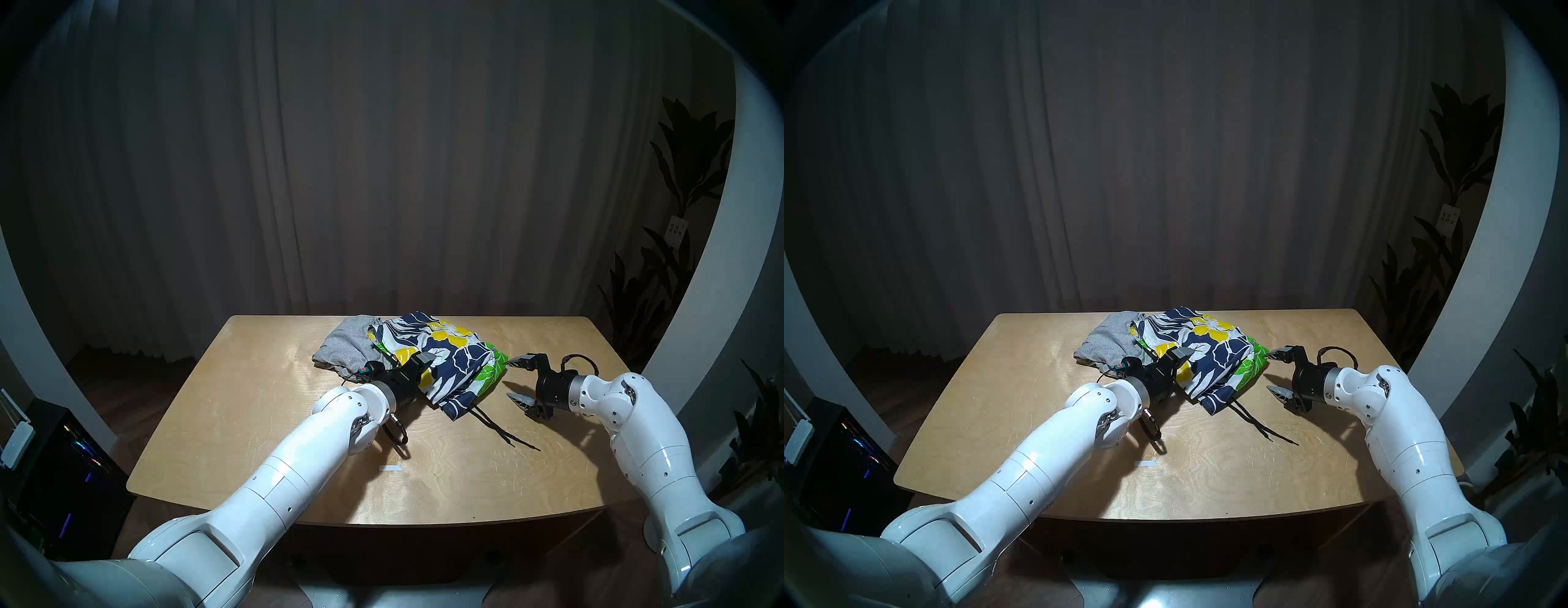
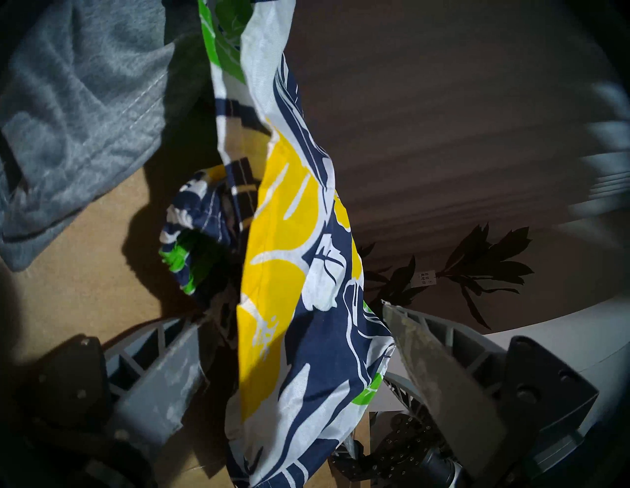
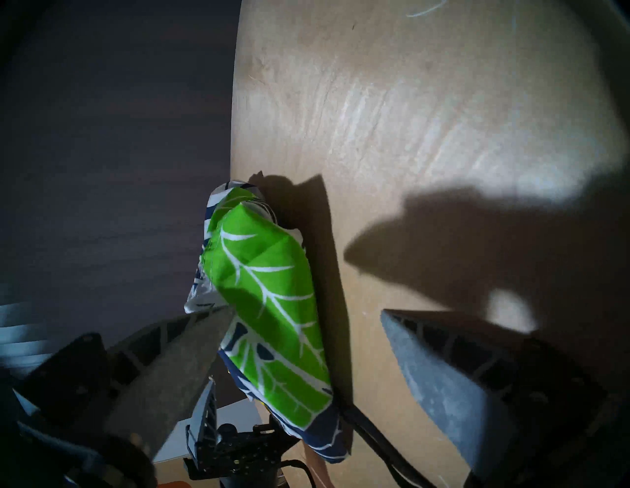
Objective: Fold pants twice and stack them
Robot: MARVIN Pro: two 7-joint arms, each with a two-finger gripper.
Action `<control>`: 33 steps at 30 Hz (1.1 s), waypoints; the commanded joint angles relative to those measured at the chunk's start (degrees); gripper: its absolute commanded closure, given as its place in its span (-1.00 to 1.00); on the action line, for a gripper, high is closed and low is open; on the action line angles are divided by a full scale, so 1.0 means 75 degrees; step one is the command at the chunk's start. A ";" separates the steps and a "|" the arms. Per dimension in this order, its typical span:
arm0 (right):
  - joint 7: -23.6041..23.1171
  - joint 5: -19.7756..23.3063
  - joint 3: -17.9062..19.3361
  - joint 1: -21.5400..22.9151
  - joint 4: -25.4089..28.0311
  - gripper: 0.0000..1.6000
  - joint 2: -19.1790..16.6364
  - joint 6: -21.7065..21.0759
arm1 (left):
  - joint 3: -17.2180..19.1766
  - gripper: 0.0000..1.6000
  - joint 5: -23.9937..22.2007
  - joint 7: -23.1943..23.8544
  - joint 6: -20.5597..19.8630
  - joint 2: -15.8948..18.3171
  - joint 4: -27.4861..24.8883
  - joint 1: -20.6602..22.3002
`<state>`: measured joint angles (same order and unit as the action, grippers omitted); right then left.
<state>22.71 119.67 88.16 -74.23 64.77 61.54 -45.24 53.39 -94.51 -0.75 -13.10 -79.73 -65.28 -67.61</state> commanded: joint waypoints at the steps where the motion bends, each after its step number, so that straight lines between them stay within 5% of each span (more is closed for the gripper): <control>1: -0.0627 0.0056 0.0020 0.0570 -0.0865 -1.00 0.0166 -0.0342 | -0.0079 -1.00 0.0004 -0.0075 -0.0016 -0.0079 0.0298 -0.0043; 25: -0.1703 -0.1078 -0.0843 0.2022 -0.2382 -1.00 0.0542 -0.0588 | -0.0148 -1.00 0.0177 0.0147 0.0005 -0.0115 0.0467 0.0056; 33: -0.2086 -0.0979 -0.0838 0.2328 -0.3003 -1.00 0.0641 -0.0891 | 0.0057 -1.00 0.0062 0.1289 0.0160 -0.0135 0.0684 -0.0098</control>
<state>9.38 111.28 81.53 -59.62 45.03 65.12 -49.93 53.12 -93.45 3.36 -12.82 -80.83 -62.15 -66.64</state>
